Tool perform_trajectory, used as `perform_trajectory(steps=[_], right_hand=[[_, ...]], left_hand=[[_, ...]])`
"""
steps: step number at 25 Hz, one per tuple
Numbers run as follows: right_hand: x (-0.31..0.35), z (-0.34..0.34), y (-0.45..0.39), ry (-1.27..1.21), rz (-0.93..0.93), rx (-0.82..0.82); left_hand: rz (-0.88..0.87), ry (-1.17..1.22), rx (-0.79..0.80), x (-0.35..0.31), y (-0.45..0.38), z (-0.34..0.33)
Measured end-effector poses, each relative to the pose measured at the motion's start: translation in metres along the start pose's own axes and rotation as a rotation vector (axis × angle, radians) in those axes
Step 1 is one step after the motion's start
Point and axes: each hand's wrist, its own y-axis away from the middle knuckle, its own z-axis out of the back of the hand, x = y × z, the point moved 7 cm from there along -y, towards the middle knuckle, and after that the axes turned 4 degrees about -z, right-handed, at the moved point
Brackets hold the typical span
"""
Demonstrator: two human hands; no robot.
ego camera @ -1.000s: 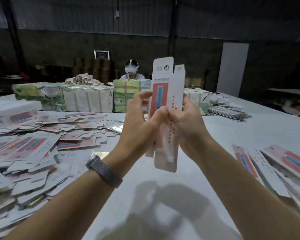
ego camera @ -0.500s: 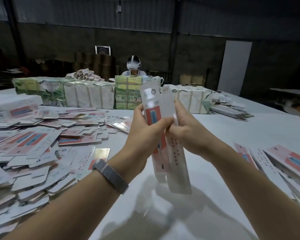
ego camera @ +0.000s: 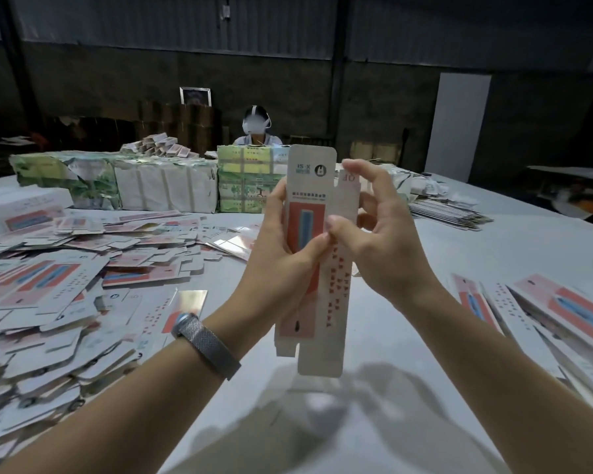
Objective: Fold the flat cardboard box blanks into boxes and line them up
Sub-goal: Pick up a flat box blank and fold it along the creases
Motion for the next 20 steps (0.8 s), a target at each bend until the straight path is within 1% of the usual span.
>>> perform_trajectory(steps=[3,5,7,9,10,11,13,14,16,18,20], right_hand=[[0.004,0.011,-0.001,-0.057,0.015,-0.138],[0.006,0.011,0.000,-0.045,0.023,-0.168],[0.002,0.004,-0.002,-0.115,-0.024,-0.084],[-0.005,-0.003,-0.002,-0.236,-0.098,0.039],[-0.006,-0.003,-0.003,-0.196,-0.092,0.054],[-0.006,-0.001,-0.003,-0.052,-0.046,0.028],[-0.002,0.002,-0.002,0.294,0.094,-0.039],[0.001,0.002,-0.001,0.398,0.142,-0.069],[0.004,0.002,-0.001,0.470,0.183,-0.075],[0.003,-0.001,-0.002,0.461,0.174,-0.019],[0.001,-0.003,-0.001,0.404,0.127,0.040]], left_hand=[[-0.050,-0.176,0.048,-0.007,-0.008,-0.007],[-0.057,-0.191,0.159,-0.007,-0.007,-0.021],[-0.009,-0.081,0.264,-0.004,-0.005,-0.029],[0.107,0.175,0.278,0.003,-0.005,-0.027],[0.166,0.286,0.282,0.006,-0.004,-0.025],[0.185,0.360,0.297,0.006,-0.002,-0.024],[0.168,0.398,0.314,0.004,0.000,-0.021],[0.163,0.386,0.313,0.004,0.000,-0.019],[0.181,0.343,0.306,0.007,-0.004,-0.013],[0.203,0.300,0.316,0.010,-0.006,-0.007],[0.205,0.295,0.339,0.008,-0.004,-0.005]])
